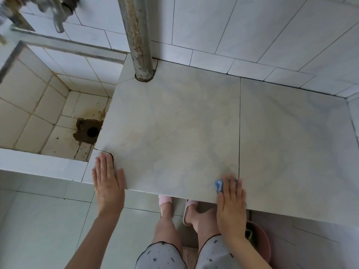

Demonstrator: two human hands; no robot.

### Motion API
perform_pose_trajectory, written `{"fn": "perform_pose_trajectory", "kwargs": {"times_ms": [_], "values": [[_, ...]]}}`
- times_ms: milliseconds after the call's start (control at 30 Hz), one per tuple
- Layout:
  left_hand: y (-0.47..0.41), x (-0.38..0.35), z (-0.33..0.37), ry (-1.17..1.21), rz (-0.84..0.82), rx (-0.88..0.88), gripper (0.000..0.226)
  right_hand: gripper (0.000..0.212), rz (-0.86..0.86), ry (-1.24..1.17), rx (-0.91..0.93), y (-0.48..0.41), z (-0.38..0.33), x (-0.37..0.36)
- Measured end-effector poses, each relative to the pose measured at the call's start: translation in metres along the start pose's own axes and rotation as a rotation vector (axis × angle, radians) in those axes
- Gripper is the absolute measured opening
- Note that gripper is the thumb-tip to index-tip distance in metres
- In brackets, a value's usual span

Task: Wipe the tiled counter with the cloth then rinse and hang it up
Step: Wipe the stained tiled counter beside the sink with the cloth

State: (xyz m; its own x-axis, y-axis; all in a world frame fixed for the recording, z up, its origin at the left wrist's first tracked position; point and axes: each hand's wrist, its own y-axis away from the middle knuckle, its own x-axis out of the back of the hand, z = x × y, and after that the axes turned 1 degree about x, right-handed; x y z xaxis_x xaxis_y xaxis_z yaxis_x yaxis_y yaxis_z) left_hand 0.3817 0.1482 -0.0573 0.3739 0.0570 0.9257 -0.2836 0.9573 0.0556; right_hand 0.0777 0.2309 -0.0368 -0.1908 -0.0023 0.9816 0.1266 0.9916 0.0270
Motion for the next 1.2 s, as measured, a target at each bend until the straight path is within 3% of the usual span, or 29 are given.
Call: {"fn": "perform_pose_trajectory", "kwargs": {"times_ms": [167, 400, 567, 633, 733, 833, 900, 967, 1100, 1200], "values": [[-0.015, 0.006, 0.001, -0.022, 0.02, -0.042, 0.055, 0.052, -0.143, 0.05, 0.005, -0.02, -0.029, -0.029], [-0.039, 0.006, -0.003, -0.038, 0.003, -0.07, 0.051, 0.046, -0.167, -0.117, 0.51, -0.088, -0.155, -0.041], [-0.043, 0.004, -0.004, -0.07, -0.014, -0.067, 0.056, 0.048, -0.243, -0.05, 0.785, -0.148, -0.163, -0.048], [-0.045, 0.005, 0.001, -0.045, 0.02, -0.084, 0.053, 0.051, -0.201, -0.026, 0.724, -0.187, -0.149, -0.048], [-0.055, 0.009, 0.012, -0.014, 0.019, -0.12, 0.056, 0.057, -0.113, 0.007, 0.48, -0.25, -0.115, -0.038], [-0.07, 0.005, 0.018, -0.046, -0.015, -0.16, 0.059, 0.051, -0.167, 0.013, 0.187, -0.293, -0.079, -0.023], [-0.078, -0.001, 0.017, -0.09, -0.026, -0.166, 0.059, 0.052, -0.174, 0.008, 0.118, -0.298, -0.076, -0.023], [-0.08, -0.006, 0.015, -0.137, -0.016, -0.152, 0.059, 0.056, -0.097, 0.01, 0.193, -0.285, -0.092, -0.029], [-0.079, -0.009, 0.017, -0.171, 0.005, -0.127, 0.058, 0.05, -0.12, -0.048, 0.62, -0.232, -0.148, -0.045], [-0.079, -0.009, 0.017, -0.169, 0.013, -0.124, 0.057, 0.05, -0.178, -0.103, 0.686, -0.217, -0.177, -0.044]]}}
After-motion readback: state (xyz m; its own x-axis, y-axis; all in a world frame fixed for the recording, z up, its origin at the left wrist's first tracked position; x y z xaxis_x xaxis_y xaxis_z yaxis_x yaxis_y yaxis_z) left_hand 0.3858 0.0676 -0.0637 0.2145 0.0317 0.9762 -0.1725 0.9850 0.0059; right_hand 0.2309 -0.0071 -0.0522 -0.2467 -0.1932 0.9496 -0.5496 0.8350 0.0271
